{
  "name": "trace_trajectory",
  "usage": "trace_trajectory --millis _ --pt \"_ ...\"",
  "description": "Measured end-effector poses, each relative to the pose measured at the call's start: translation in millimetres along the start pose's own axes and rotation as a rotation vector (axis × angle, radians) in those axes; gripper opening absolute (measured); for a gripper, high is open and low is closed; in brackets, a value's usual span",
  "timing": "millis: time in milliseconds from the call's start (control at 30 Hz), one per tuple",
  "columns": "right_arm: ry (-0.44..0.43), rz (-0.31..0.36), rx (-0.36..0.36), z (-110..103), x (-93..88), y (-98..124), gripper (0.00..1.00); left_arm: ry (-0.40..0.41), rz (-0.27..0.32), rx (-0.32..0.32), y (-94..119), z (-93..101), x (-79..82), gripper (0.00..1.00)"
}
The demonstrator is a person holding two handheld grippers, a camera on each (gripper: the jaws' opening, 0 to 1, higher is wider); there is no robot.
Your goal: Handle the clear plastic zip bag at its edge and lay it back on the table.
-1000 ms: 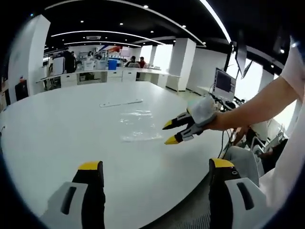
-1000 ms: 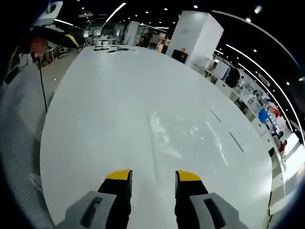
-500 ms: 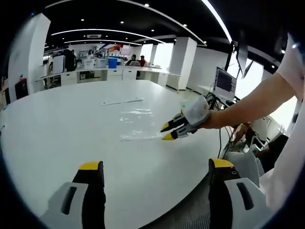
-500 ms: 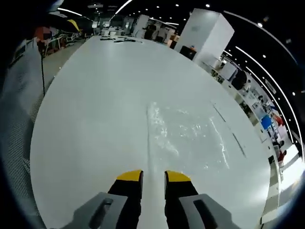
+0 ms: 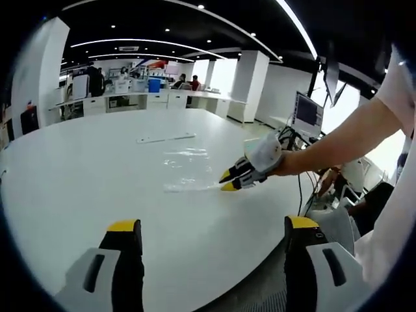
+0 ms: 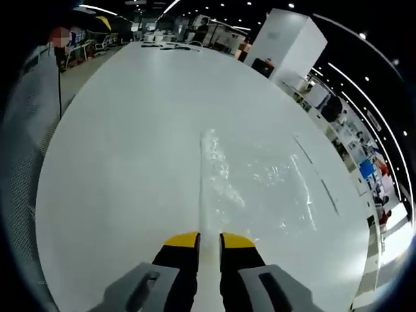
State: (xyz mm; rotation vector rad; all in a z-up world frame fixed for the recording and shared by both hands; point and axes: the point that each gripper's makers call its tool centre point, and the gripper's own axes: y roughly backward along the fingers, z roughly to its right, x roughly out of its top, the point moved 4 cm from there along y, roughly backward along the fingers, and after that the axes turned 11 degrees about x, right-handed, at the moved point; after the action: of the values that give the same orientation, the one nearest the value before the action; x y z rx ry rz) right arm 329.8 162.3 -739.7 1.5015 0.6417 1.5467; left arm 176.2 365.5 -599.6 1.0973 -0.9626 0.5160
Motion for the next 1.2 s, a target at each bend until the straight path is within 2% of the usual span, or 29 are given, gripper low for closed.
trace_trajectory --millis 100,333,467,667,1200 --pt "0.004 -0.010 0.004 0.2 -1.1 -1.3 0.05 0.002 0.002 -0.002 -1.2 -0.5 0.1 0.89" --pt "0.010 -0.008 0.015 0.0 -0.2 -3.6 0.07 0.015 -0.002 -0.007 -4.4 -1.8 0.1 0.91" --pt "0.001 -0.016 0.015 1.7 -0.9 -4.1 0.04 0.018 -0.003 -0.005 -5.3 -3.1 0.6 0.91" --pt "-0.014 -0.010 0.025 1.4 -0.5 -5.7 0.00 0.018 -0.007 -0.011 -6.0 -2.1 -0.9 0.90" --pt "-0.019 0.024 0.031 7.8 3.1 -4.8 0.00 -0.009 -0.030 -0.021 -4.9 5.7 -0.9 0.89"
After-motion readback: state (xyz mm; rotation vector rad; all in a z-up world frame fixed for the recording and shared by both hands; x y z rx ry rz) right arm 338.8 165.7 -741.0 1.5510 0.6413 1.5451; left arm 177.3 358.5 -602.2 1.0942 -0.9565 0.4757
